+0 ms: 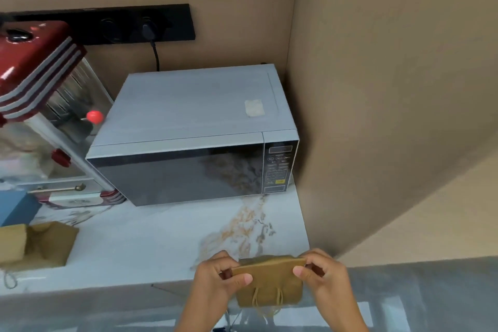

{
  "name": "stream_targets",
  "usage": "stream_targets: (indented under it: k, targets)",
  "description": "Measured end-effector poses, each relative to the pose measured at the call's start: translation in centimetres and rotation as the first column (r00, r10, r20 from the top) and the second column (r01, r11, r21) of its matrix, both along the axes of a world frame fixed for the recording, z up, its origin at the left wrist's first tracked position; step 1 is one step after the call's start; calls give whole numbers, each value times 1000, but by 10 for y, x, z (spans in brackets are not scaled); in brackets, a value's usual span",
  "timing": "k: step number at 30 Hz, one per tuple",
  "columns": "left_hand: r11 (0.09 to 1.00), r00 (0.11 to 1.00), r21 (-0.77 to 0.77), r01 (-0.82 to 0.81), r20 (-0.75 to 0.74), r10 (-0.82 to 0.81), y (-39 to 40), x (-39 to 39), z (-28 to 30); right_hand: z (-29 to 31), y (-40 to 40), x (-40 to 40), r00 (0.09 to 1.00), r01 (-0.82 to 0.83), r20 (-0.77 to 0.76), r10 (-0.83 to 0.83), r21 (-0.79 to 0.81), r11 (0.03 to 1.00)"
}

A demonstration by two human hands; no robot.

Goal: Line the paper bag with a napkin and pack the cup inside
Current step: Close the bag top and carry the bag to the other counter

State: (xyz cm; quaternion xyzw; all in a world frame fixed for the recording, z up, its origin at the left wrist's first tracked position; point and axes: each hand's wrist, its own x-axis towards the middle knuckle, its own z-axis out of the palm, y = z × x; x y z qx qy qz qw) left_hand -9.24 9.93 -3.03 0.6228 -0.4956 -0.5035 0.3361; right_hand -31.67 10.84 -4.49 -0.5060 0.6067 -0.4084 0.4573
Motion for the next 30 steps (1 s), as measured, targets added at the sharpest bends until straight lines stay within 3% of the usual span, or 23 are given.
stream_targets:
  k: [7, 13, 19, 30]
  targets:
    - [988, 993, 97, -116, -16, 118, 62, -132, 1, 8, 45, -127, 999, -39, 14, 38, 48, 998]
    - [1000, 999, 9, 1, 45, -2, 56, -220, 7, 12, 52, -214, 998, 48, 44, -49, 37, 998]
    - [991, 998, -118, 55, 34, -52, 13, -296, 4, 15, 14, -286, 991, 122, 46, -123, 8, 992]
    - [986, 998, -157, 50, 36, -45, -115, -436, -7, 15, -101, -423, 983, 181, -13, -182, -15, 983]
